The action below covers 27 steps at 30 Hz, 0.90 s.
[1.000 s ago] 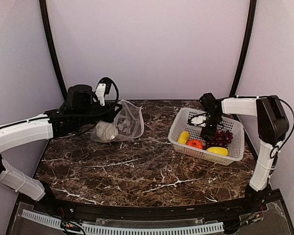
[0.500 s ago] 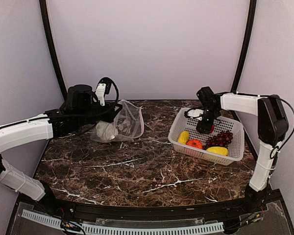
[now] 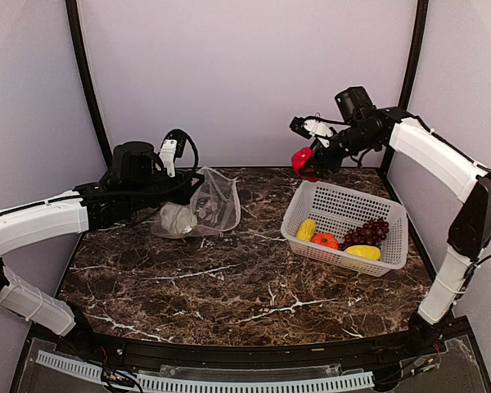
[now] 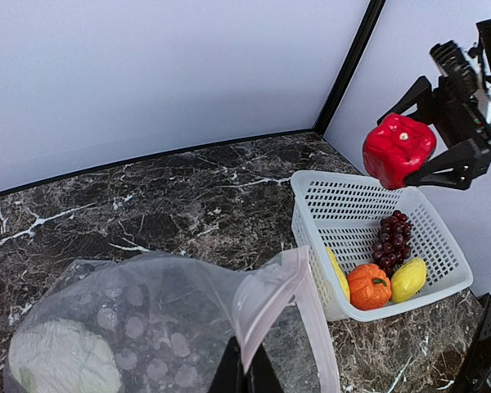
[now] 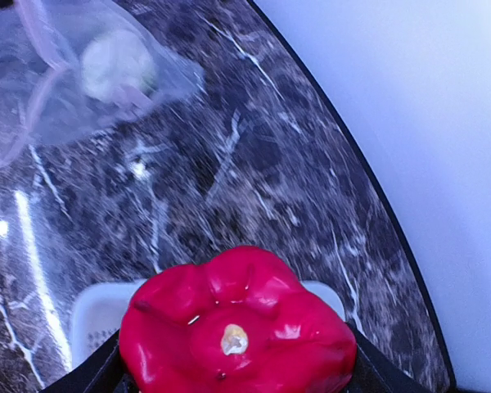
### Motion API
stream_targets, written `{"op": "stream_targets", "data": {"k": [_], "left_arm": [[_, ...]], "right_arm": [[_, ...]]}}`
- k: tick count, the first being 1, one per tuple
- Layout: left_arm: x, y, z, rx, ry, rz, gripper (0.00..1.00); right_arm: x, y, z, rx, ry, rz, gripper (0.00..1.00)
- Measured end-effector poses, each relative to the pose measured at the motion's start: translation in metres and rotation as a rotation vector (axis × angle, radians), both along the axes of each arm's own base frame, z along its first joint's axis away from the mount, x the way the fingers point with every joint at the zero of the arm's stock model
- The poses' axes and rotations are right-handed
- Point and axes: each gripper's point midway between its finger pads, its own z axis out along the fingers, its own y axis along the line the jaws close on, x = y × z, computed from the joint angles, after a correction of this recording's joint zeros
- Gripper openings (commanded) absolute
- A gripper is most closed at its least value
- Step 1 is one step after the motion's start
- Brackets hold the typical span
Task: Place the food in the zip-top bag and seal the zipper
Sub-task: Place the fake vegetable in the zipper food storage bag.
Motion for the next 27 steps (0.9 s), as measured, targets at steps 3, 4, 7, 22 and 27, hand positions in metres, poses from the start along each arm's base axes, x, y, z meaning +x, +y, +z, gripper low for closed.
{"op": "stream_targets", "data": {"k": [3, 4, 7, 22, 27], "left_arm": [[0.0, 0.0, 0.0, 0.001, -0.001, 0.001, 0.01], [0.0, 0.0, 0.0, 0.001, -0.001, 0.002, 0.01], [0.0, 0.001, 0.0, 0.002, -0.001, 0.004, 0.01], [0.004, 0.005, 0.0, 0.025, -0.021, 0.03, 0.01], [0.006, 0.007, 0.0, 0.029, -0.024, 0.043, 0.01]], "right_arm": [[-0.028, 0.038, 0.026, 0.089, 0.001, 0.14, 0.56], [-0.038, 0.05, 0.033, 0.119, 0.012, 0.187, 0.56], [-0.066, 0.087, 0.057, 0.226, 0.059, 0.334, 0.56], [-0.12, 0.167, 0.047, 0.452, 0.43, 0.638, 0.56], [-0.119, 0.178, 0.045, 0.492, 0.441, 0.641, 0.56]]}}
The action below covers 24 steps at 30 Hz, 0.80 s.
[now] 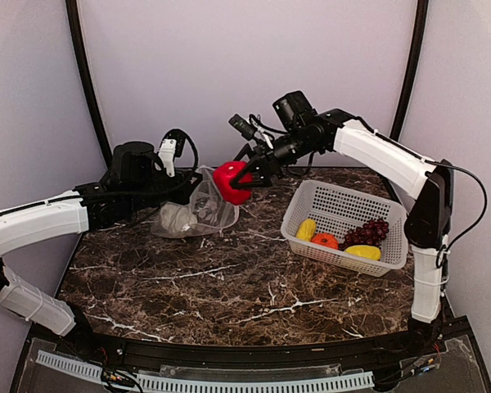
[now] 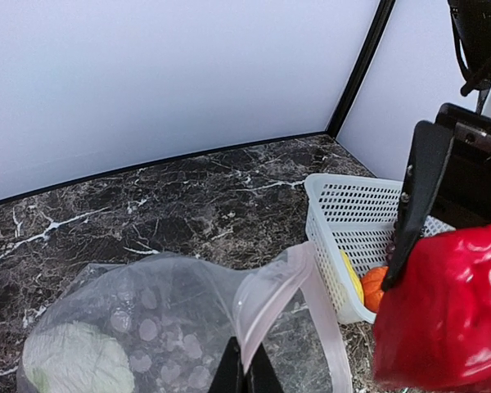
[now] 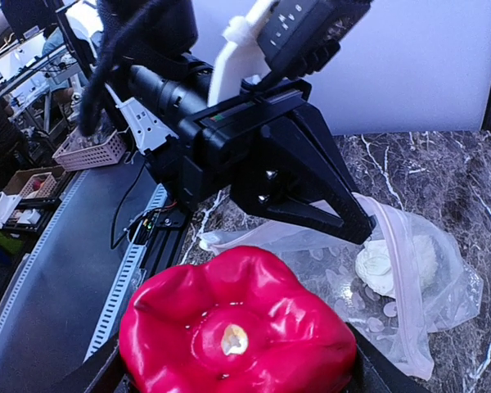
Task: Place the food in the zip-top bag and seal the zipper
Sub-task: Place the fake vegetable in the zipper food storage bag.
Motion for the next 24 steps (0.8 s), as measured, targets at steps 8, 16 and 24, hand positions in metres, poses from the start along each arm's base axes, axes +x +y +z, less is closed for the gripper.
{"op": "stream_targets", "data": {"k": [8, 16, 24], "left_arm": [[0.001, 0.001, 0.0, 0.007, -0.006, 0.004, 0.01], [0.002, 0.003, 0.001, 0.012, -0.011, 0.017, 0.01], [0.001, 0.006, 0.006, 0.009, -0.025, 0.021, 0.01]], "right_arm": [[0.015, 0.032, -0.041, -0.084, -0.061, -0.153, 0.57], [0.032, 0.045, -0.037, -0.079, -0.13, -0.268, 0.85], [0.03, 0.054, -0.041, -0.095, -0.154, -0.291, 0.99]]}}
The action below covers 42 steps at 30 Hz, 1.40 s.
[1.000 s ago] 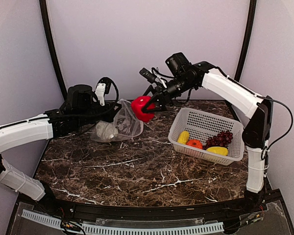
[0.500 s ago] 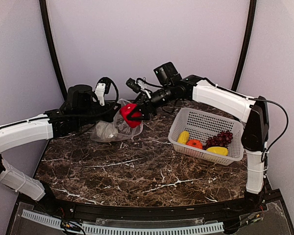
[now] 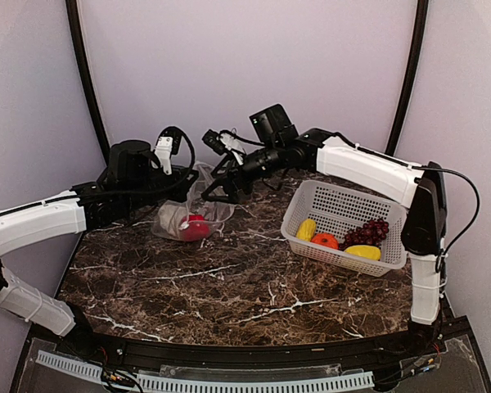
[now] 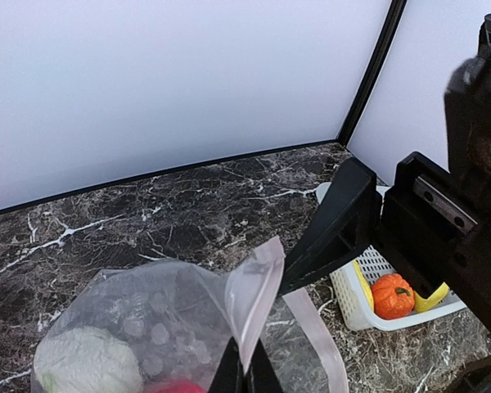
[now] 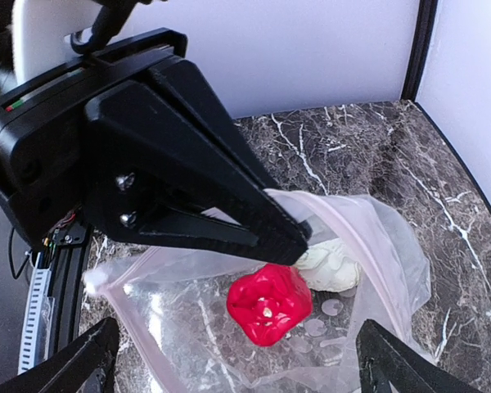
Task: Place the food in the zip-top bag and seal the zipper
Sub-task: Place the fake vegetable in the zipper food storage bag, then adjust the zipper food storage bag at the center of the board.
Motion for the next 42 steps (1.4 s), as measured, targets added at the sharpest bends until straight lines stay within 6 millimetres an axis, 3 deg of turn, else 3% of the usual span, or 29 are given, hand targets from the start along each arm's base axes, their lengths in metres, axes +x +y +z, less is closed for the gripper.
{"op": "stream_targets", "data": {"k": [7, 11, 14, 17, 22, 28, 31, 33, 34, 37, 39, 42], "left_arm": [[0.0, 0.001, 0.0, 0.006, -0.002, 0.001, 0.01], [0.0, 0.001, 0.0, 0.007, -0.003, 0.001, 0.01], [0.0, 0.001, 0.0, 0.008, -0.003, 0.001, 0.01], [0.0, 0.001, 0.0, 0.009, -0.003, 0.0, 0.01], [0.0, 0.001, 0.0, 0.009, -0.003, 0.0, 0.01], [0.0, 0.001, -0.001, 0.01, -0.003, 0.0, 0.01], [0.0, 0.001, -0.001, 0.016, -0.003, -0.001, 0.01], [0.0, 0.001, -0.002, 0.018, -0.004, -0.002, 0.01], [0.0, 0.001, -0.002, 0.018, -0.004, -0.002, 0.01], [0.0, 0.001, -0.002, 0.024, -0.005, 0.0, 0.01], [0.001, 0.003, -0.001, 0.028, -0.01, 0.006, 0.01], [0.001, 0.006, 0.003, 0.03, -0.024, 0.017, 0.01]], "right_arm": [[-0.026, -0.008, 0.008, -0.005, -0.028, 0.118, 0.9], [-0.045, -0.026, 0.024, -0.023, -0.144, 0.201, 0.74], [-0.052, -0.04, 0.024, -0.068, -0.248, 0.225, 0.59], [-0.054, -0.045, 0.009, -0.145, -0.35, 0.241, 0.51], [-0.059, -0.039, -0.04, -0.322, -0.482, 0.27, 0.51], [-0.051, -0.026, -0.079, -0.437, -0.557, 0.265, 0.48], [-0.046, -0.023, -0.093, -0.474, -0.576, 0.261, 0.17], [-0.042, -0.022, -0.098, -0.488, -0.588, 0.261, 0.02], [-0.041, -0.021, -0.098, -0.494, -0.591, 0.254, 0.0], [-0.038, -0.016, -0.083, -0.476, -0.613, 0.237, 0.0], [-0.037, -0.011, -0.058, -0.447, -0.63, 0.22, 0.0], [-0.031, 0.002, 0.007, -0.329, -0.695, 0.162, 0.0]]}}
